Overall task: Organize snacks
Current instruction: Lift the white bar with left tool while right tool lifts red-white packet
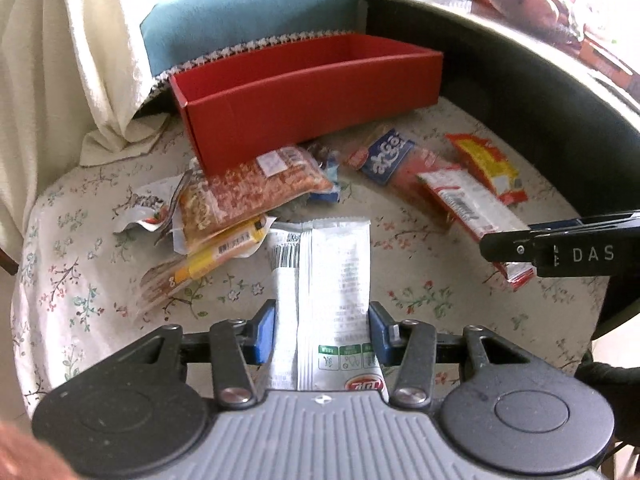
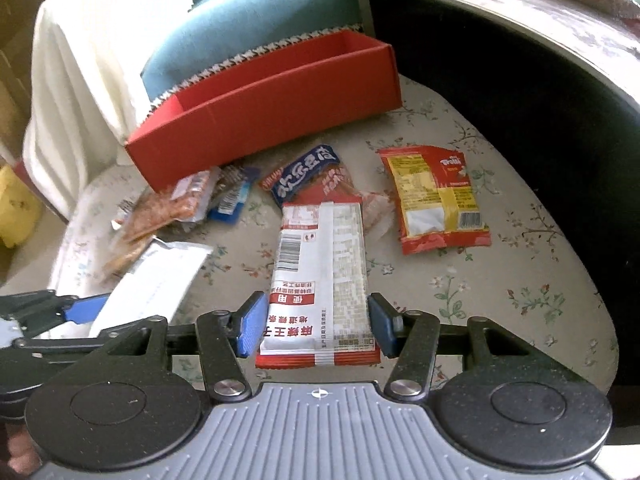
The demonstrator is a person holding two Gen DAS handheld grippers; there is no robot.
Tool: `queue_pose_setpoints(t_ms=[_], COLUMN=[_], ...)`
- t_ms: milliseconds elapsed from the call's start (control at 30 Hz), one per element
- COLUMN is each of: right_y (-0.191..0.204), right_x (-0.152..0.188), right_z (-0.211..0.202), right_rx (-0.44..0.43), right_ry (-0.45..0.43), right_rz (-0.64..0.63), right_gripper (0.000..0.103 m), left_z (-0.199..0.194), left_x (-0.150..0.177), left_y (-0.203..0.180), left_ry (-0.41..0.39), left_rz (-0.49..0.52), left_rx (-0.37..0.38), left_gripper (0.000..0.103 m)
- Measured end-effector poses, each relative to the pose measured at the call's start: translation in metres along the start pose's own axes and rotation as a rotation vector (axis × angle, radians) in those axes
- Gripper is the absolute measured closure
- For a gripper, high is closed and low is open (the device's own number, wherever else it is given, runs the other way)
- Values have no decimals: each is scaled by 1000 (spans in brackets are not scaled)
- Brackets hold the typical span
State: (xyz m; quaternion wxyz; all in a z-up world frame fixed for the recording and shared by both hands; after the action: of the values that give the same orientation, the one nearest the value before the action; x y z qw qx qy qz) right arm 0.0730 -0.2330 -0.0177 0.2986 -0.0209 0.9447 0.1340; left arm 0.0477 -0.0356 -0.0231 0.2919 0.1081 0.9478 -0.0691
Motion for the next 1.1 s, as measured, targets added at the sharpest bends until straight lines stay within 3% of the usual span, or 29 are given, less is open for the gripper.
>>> queue_pose_setpoints(t_ms=[367,500,600,733,833,900,1000,1100], right_y=[5,16,20,20,22,24,30,28], right_x=[24,40,48,47,43,41,42,41], right_z=[-7,3,16,27,35,41,45,44], right_rx=[20,67,105,124,126,131,161,173], right_ry=[37,87,133,144,141,147,140,140], right_rz=[7,-53,-94,-101,-111,-124,-179,-176], right_gripper=[42,42,47,30,29,24,25,36], left_z=[-10,-12,-3,10,13,16,26,35], left_x=[-1,4,12,21,20,19,20,22], left_y=[-4,-4,-7,-9,-8,-7,-8,-11], left_ry=[-29,-24,12,54,57,70,94,92], left_rz=[1,20,55,85,77,65,66,100], left_rx=[17,13,-5,-28,-27,-18,-24,-61], left_gripper=[63,63,63,63,62,60,51,42])
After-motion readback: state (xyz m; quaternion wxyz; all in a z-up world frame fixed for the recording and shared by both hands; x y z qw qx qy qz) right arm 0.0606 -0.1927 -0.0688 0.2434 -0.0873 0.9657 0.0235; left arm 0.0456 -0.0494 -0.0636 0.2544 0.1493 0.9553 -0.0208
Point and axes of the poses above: each gripper's, at about its wrist camera, not at the fingertips, and z roughly the way its jaws point, y to its left, x to its underside, the point moved 2 cm from there along z, roughly the way its jaws point, and after that the axes turned 4 degrees about -z, right-handed, at the moved point
